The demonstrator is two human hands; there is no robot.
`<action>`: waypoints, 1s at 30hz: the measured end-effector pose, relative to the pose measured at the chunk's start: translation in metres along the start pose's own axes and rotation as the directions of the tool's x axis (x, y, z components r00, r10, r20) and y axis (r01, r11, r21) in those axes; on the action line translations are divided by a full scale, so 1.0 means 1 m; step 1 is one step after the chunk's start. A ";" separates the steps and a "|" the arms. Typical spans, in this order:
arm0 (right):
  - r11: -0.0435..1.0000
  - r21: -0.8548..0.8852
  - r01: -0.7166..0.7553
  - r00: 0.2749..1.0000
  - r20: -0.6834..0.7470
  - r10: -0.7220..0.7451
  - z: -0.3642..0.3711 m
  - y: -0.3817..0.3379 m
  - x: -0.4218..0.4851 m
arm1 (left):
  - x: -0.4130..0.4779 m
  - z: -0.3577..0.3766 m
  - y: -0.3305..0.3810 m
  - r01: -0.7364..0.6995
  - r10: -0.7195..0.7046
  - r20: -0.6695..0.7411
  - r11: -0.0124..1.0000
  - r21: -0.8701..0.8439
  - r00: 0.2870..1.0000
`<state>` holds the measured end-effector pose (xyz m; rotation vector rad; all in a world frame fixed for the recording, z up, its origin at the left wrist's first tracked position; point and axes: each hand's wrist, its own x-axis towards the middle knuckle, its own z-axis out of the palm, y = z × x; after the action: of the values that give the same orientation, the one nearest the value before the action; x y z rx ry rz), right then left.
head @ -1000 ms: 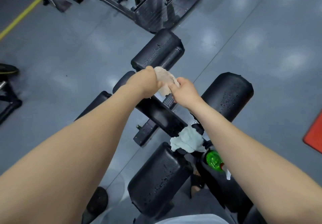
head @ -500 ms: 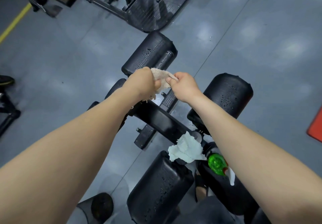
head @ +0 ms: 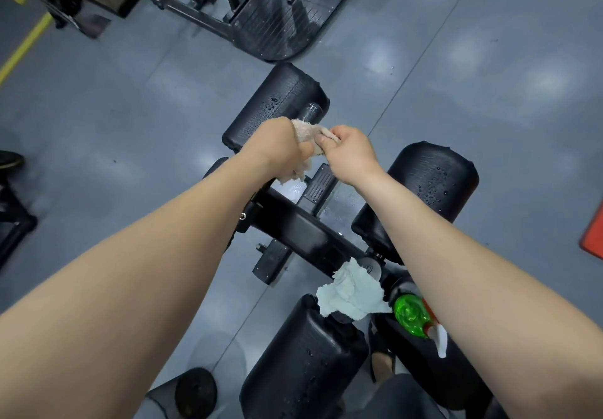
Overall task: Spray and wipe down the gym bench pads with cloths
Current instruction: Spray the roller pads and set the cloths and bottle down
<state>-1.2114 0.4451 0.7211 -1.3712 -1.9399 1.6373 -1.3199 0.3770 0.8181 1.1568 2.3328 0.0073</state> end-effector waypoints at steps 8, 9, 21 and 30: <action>0.999 0.050 -0.015 0.999 -0.041 0.017 -0.010 0.002 0.017 | 0.021 -0.005 0.012 -0.007 0.007 0.006 1.000 0.000 1.000; 0.998 0.057 -0.017 0.999 -0.042 0.020 -0.012 0.003 0.019 | 0.024 -0.004 0.014 -0.009 0.009 -0.001 1.000 0.003 1.000; 0.998 0.059 -0.013 1.000 -0.017 0.014 -0.027 0.009 0.024 | 0.046 0.006 0.018 -0.030 0.026 -0.097 0.999 -0.044 0.995; 0.992 0.102 0.078 0.997 0.007 -0.079 -0.031 -0.004 0.019 | 0.042 0.006 0.018 -0.117 0.118 -0.144 0.993 0.014 0.983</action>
<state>-1.2013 0.4801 0.7279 -1.2342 -1.8638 1.6853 -1.3248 0.4182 0.7976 1.3360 2.3862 0.1312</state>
